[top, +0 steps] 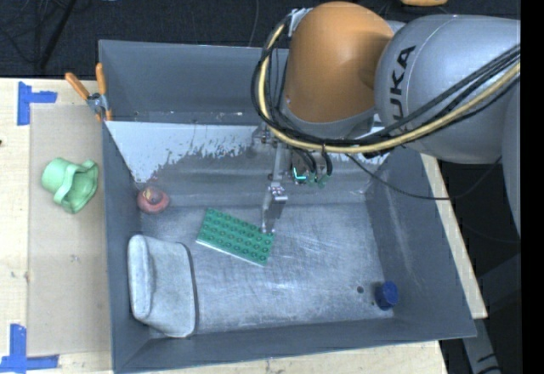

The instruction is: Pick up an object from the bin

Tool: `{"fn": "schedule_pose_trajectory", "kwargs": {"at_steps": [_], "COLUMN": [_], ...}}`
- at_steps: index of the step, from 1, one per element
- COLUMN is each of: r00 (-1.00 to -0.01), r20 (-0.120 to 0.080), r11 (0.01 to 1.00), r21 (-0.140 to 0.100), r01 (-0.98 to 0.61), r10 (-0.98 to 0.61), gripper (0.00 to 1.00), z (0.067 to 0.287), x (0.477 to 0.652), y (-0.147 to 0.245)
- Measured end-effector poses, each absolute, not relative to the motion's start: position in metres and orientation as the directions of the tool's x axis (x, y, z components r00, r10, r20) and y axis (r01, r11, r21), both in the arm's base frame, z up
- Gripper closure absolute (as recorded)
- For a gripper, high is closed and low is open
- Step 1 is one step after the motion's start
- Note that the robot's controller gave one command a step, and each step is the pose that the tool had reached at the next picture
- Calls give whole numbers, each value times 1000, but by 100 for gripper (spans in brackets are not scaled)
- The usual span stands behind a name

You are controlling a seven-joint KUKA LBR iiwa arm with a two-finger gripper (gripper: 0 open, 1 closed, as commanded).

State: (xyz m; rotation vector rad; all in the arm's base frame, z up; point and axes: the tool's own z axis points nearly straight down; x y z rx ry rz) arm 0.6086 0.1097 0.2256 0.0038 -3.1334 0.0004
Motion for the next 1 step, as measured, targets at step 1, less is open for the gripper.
{"fn": "schedule_pose_trajectory", "kwargs": {"at_steps": [1], "r00": [-987], "r20": [9], "r11": [987], "r21": [0], "r01": [-158], "r10": [-158], "gripper": [0], "z": [76], "x": [575], "y": [81]}}
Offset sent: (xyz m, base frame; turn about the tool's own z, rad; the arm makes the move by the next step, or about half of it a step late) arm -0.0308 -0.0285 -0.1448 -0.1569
